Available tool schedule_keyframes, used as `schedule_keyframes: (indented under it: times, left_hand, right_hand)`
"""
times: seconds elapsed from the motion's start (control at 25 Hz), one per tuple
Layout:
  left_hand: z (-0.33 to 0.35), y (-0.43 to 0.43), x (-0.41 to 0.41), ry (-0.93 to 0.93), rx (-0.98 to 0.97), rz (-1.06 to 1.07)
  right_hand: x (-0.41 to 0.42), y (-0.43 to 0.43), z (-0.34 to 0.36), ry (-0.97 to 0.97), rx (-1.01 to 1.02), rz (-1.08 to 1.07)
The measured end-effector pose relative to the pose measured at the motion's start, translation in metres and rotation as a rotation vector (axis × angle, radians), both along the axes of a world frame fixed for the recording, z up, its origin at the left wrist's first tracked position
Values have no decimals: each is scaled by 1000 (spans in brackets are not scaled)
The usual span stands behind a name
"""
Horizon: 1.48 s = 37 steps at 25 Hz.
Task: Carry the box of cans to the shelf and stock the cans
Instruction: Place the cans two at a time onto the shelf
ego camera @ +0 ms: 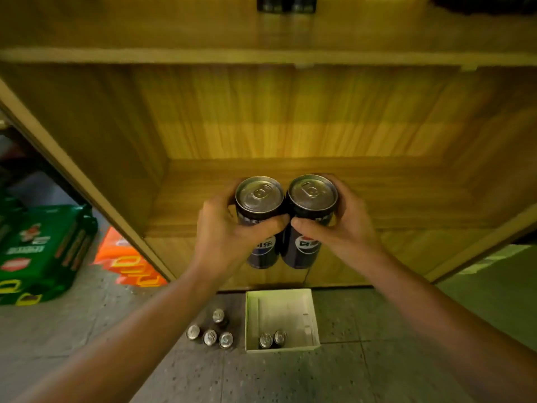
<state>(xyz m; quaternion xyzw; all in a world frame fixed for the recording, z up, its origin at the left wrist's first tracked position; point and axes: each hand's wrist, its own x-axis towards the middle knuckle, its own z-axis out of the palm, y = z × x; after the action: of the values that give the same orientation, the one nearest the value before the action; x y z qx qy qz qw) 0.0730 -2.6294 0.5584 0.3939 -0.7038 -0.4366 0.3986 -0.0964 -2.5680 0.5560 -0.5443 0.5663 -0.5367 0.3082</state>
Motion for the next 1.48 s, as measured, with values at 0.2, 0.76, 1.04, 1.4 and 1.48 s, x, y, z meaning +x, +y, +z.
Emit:
schedule_keyframes:
  times: [0.2, 0.76, 1.04, 1.4, 1.48]
  left_hand:
    - [148, -11, -4, 89, -72, -58]
    - [259, -80, -59, 57, -82, 75]
    - [254, -148, -115, 17, -83, 244]
    - [244, -217, -152, -4, -46, 302]
    - [241, -227, -155, 0, -37, 302]
  right_hand:
    - [2, -8, 144, -14, -144, -16]
    - [-33, -79, 242, -4, -169, -350]
    - [-88, -157, 238, -12, -156, -363]
    - [-120, -234, 222, -49, -135, -274]
    - [-120, -246, 219, -61, -132, -286]
